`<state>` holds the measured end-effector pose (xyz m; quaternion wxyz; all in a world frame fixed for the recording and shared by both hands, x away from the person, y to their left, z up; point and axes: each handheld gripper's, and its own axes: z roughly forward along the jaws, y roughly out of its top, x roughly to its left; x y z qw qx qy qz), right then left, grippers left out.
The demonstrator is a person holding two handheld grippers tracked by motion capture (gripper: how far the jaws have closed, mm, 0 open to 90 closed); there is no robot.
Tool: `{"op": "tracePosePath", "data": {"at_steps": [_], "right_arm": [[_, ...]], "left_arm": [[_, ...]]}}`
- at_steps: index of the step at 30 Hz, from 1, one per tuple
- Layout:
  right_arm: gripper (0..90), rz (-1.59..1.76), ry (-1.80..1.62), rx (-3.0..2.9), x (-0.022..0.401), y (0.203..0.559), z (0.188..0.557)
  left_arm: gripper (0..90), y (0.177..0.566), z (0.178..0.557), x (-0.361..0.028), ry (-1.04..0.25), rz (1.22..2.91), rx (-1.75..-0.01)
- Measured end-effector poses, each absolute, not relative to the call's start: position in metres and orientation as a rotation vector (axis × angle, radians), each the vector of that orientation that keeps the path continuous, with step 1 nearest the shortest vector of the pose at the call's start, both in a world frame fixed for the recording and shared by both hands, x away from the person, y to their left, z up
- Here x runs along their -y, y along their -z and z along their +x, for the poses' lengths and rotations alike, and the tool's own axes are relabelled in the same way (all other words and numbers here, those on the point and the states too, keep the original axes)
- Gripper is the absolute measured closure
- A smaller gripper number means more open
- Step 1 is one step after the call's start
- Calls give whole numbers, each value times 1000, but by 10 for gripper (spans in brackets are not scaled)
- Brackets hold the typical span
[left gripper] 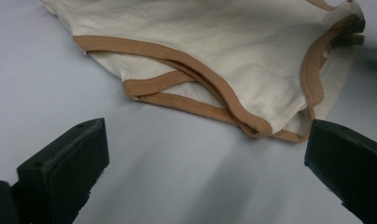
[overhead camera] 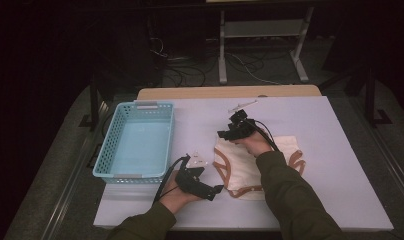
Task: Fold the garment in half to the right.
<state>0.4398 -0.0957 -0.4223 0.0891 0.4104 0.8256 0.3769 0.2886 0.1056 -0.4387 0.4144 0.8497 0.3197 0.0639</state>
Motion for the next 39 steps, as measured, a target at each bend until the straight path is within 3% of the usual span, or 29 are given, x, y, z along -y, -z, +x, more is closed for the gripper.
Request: {"op": "tracePosePath", "data": {"at_steps": [25,33,39], "right_arm": [[670,1196,-985,-2554,68,442,457],[825,1170,-948,-2567,68,442,457],[866,1148,-938,-2586,68,441,457]], "left_arm": [[0,439,288,-105,-149,2136,-805],[0,439,288,-105,-146,2138,-803],[0,437,289,-105,-138,2140,-788]]}}
